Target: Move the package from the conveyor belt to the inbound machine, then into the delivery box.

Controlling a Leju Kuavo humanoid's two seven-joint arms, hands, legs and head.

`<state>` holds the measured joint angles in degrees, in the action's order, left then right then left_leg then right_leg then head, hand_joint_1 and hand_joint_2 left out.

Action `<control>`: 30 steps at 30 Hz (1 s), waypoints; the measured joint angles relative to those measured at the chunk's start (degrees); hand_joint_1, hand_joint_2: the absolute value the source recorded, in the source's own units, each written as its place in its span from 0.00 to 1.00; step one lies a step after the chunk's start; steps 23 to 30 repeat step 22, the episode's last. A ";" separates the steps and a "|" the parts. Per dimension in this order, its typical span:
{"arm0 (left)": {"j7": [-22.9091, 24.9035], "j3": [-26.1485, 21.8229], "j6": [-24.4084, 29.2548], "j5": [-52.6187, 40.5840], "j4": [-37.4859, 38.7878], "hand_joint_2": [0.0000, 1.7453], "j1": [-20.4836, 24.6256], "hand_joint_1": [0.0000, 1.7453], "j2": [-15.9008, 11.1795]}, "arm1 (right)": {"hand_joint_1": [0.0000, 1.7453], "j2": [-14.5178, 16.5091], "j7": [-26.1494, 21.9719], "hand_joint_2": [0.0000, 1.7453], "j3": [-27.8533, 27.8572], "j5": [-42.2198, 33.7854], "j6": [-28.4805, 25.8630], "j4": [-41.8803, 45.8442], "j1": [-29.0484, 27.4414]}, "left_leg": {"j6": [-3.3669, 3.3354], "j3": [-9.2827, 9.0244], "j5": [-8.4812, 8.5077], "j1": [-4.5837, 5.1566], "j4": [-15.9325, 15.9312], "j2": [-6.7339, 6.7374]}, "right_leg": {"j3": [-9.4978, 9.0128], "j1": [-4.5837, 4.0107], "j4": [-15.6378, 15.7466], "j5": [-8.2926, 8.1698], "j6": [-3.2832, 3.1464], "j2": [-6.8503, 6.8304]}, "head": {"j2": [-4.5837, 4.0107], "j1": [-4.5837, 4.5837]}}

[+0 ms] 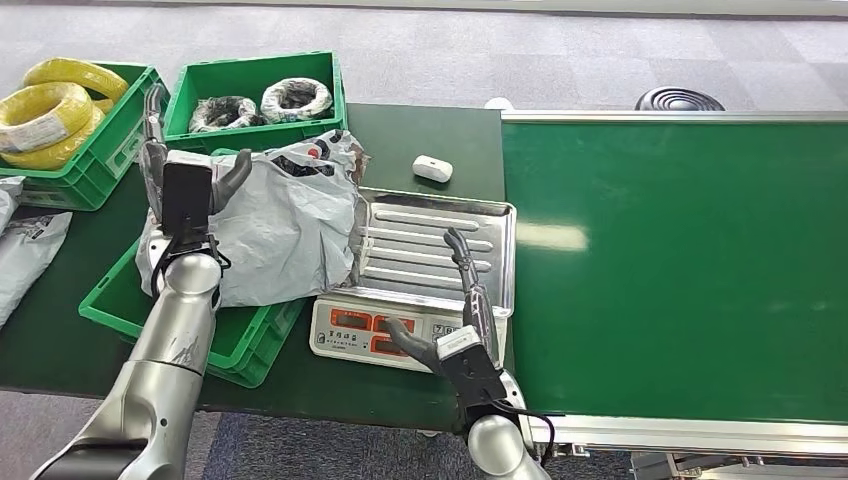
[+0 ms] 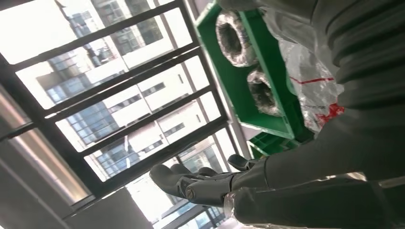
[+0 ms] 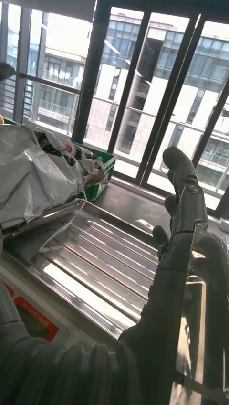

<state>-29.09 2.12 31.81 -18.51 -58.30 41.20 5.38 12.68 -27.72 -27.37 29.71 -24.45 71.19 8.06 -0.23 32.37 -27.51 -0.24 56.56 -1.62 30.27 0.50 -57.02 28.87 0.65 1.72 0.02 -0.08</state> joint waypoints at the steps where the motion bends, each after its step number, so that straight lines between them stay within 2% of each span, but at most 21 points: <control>1: 0.24 0.76 -0.72 0.07 -3.44 1.00 -1.18 0.00 0.20 | 0.00 -0.01 0.31 1.00 0.12 1.10 -0.86 0.01 0.00 | 0.00 0.00 0.00 0.00 0.00 0.00 | 0.00 0.00 0.00 0.00 0.00 0.00 | 0.00 -0.01; 7: 1.26 6.19 -4.35 0.84 -20.52 1.00 -8.52 0.00 0.82 | 0.00 -0.23 6.01 1.00 3.06 13.84 -9.96 1.26 -0.06 | -0.01 0.00 -0.01 0.02 0.00 0.00 | 0.01 0.02 0.03 0.00 0.00 0.00 | -0.01 -0.01; 14: -2.39 11.80 -5.95 3.04 -30.53 1.00 -17.32 0.00 0.89 | 0.00 -1.03 11.31 1.00 12.11 24.33 -15.05 6.86 -1.52 | -0.01 -0.01 -0.02 0.02 0.00 -0.01 | 0.00 0.02 0.04 0.00 0.00 0.00 | 0.00 -0.01; 22: -3.90 14.23 -5.37 3.34 -35.53 1.00 -23.52 0.00 1.08 | 0.00 -0.08 15.63 1.00 22.85 37.20 -15.53 15.74 -5.87 | -0.01 0.00 -0.03 0.01 0.00 -0.01 | 0.02 0.02 0.05 0.01 0.00 -0.01 | 0.00 0.01; 30: -3.90 14.23 -5.37 3.34 -35.53 1.00 -23.52 0.00 1.08 | 0.00 -0.08 15.63 1.00 22.85 37.20 -15.53 15.74 -5.87 | -0.01 0.00 -0.03 0.01 0.00 -0.01 | 0.02 0.02 0.05 0.01 0.00 -0.01 | 0.00 0.01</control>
